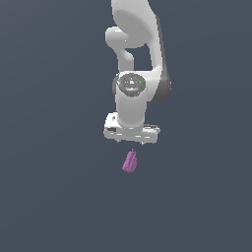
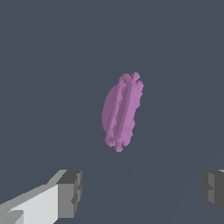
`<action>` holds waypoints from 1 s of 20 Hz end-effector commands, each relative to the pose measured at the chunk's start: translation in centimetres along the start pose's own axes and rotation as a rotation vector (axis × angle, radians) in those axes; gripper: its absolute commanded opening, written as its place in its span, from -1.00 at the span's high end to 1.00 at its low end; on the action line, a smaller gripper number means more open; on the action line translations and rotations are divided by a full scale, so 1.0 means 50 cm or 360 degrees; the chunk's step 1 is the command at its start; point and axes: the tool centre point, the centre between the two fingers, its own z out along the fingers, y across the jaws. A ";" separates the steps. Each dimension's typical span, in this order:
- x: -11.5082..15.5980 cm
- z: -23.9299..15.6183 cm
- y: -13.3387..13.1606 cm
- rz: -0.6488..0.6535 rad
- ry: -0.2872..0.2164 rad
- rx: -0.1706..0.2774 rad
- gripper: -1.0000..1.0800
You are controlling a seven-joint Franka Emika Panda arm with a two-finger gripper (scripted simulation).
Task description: Pick up the object and move it to a goal position.
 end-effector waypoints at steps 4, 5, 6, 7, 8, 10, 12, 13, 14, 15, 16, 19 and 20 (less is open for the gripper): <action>0.045 0.032 0.000 0.0179 0.0025 -0.0005 -0.92; 0.051 0.037 0.000 0.0206 0.0029 -0.0006 -0.92; 0.058 0.042 0.000 0.0232 0.0033 -0.0007 -0.92; 0.063 0.047 0.000 0.0255 0.0037 -0.0007 -0.92; 0.068 0.051 0.001 0.0275 0.0040 -0.0008 -0.92; 0.076 0.057 0.001 0.0310 0.0045 -0.0009 -0.92; 0.082 0.063 0.001 0.0336 0.0049 -0.0010 -0.92; 0.085 0.065 0.001 0.0346 0.0051 -0.0010 -0.92; 0.086 0.066 0.001 0.0354 0.0052 -0.0010 -0.92; 0.088 0.067 0.001 0.0359 0.0053 -0.0010 -0.92; 0.088 0.068 0.001 0.0362 0.0053 -0.0010 -0.92; 0.087 0.068 0.001 0.0356 0.0052 -0.0011 -0.92; 0.087 0.071 0.001 0.0356 0.0052 -0.0011 -0.92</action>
